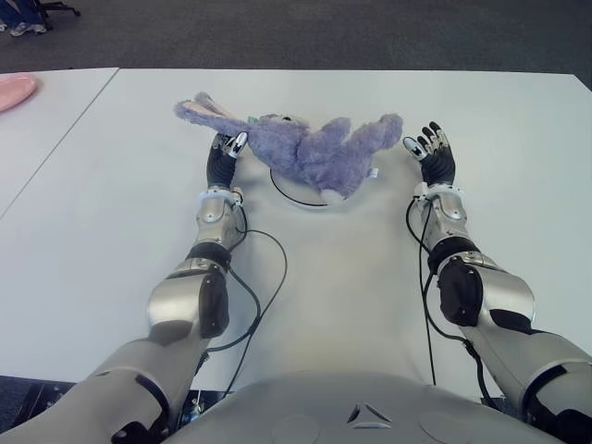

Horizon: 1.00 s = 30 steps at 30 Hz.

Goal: Put the doll into the plate.

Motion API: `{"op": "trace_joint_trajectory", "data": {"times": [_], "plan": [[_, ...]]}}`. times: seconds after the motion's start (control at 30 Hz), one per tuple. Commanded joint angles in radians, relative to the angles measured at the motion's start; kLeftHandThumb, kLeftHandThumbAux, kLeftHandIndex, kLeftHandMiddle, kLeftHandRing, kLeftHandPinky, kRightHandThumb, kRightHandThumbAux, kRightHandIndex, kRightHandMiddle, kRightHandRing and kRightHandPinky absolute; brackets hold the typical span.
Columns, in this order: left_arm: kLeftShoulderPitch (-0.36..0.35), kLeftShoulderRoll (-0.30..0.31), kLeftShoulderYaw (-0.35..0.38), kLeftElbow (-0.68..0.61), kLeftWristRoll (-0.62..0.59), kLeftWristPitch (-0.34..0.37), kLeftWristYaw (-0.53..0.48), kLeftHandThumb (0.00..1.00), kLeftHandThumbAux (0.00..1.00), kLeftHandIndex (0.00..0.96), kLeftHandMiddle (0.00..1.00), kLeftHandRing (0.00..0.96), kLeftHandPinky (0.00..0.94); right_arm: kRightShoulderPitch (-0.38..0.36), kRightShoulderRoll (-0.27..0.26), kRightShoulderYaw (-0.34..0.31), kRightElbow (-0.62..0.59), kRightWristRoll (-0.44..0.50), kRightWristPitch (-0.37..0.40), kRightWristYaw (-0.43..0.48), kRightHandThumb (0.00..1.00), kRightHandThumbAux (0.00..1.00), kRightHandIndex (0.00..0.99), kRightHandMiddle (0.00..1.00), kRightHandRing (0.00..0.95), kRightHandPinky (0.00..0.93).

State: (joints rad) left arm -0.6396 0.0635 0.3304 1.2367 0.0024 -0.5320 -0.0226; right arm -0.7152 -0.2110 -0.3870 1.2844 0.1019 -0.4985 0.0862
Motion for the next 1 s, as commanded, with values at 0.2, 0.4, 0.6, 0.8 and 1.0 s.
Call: {"op": "trace_joint_trajectory", "data": {"times": [0.2,0.4,0.6,0.8,1.0], "plan": [[0.193,-0.045,0.023,0.121,-0.024,0.105,-0.044,0.0,0.466,0.102,0.118,0.089,0.046,0.198,0.079,0.045,0.068,-0.061,0.022,-0.139,0.0,0.861,0.064,0.082,0.079,0.14],[0.197,-0.044,-0.008,0.117,0.007,0.105,0.005,0.0,0.487,0.107,0.128,0.094,0.049,0.245,0.132,0.115,0.07,-0.14,0.006,-0.285,0.0,0.906,0.08,0.104,0.111,0.17],[0.2,-0.03,-0.018,0.121,0.019,0.118,0.005,0.0,0.516,0.102,0.119,0.09,0.052,0.282,0.141,0.141,0.076,-0.17,0.029,-0.339,0.0,0.92,0.085,0.116,0.13,0.186],[0.203,-0.023,-0.03,0.121,0.029,0.118,0.008,0.0,0.55,0.089,0.102,0.081,0.055,0.265,0.124,0.119,0.075,-0.149,0.048,-0.332,0.0,0.923,0.084,0.116,0.135,0.184],[0.204,-0.018,-0.038,0.12,0.033,0.122,0.01,0.0,0.589,0.084,0.094,0.075,0.05,0.26,0.129,0.086,0.075,-0.113,0.061,-0.294,0.0,0.932,0.087,0.117,0.137,0.186]]}}
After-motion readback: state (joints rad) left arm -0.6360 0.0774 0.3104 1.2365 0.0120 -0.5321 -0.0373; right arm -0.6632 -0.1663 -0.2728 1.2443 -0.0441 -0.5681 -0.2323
